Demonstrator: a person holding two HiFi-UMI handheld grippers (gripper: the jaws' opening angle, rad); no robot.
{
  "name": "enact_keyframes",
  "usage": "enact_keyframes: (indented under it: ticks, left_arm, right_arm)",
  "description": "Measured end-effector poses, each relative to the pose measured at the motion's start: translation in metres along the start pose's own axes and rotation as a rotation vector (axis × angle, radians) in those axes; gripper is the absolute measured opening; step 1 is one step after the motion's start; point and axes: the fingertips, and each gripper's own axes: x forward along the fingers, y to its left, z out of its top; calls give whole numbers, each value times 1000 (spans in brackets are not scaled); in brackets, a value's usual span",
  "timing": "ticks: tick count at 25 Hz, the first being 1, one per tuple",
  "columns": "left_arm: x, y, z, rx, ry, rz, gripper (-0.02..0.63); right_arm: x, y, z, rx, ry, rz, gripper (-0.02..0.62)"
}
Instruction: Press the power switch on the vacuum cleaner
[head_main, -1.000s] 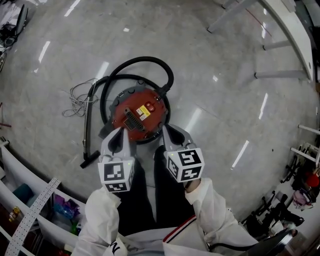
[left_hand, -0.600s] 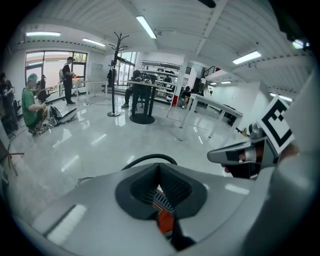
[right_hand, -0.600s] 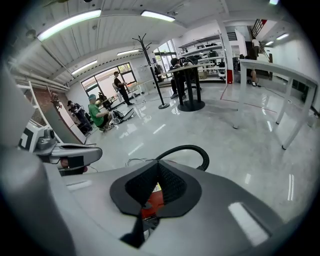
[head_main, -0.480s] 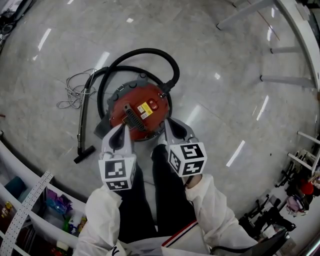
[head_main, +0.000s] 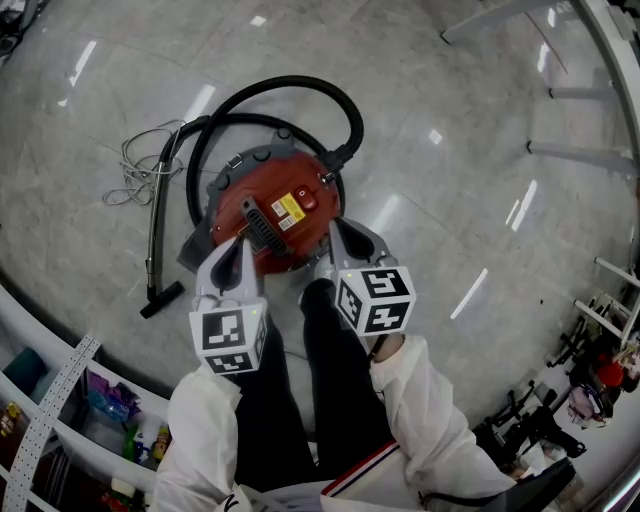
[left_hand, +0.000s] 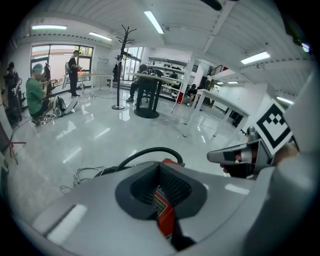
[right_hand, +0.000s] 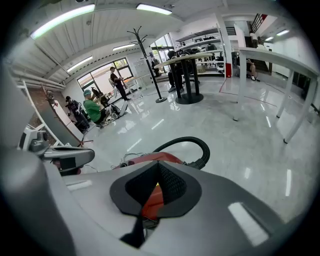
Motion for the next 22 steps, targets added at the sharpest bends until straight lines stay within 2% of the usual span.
enact_keyframes:
  ticks: [12, 22]
  left_arm:
    - [10, 6, -14, -49, 12, 15, 0]
    - [10, 4, -26, -58, 39, 10, 0]
  right_arm:
    - [41, -6, -34, -33, 89, 13, 0]
    - [65, -8, -41, -53, 112, 17, 0]
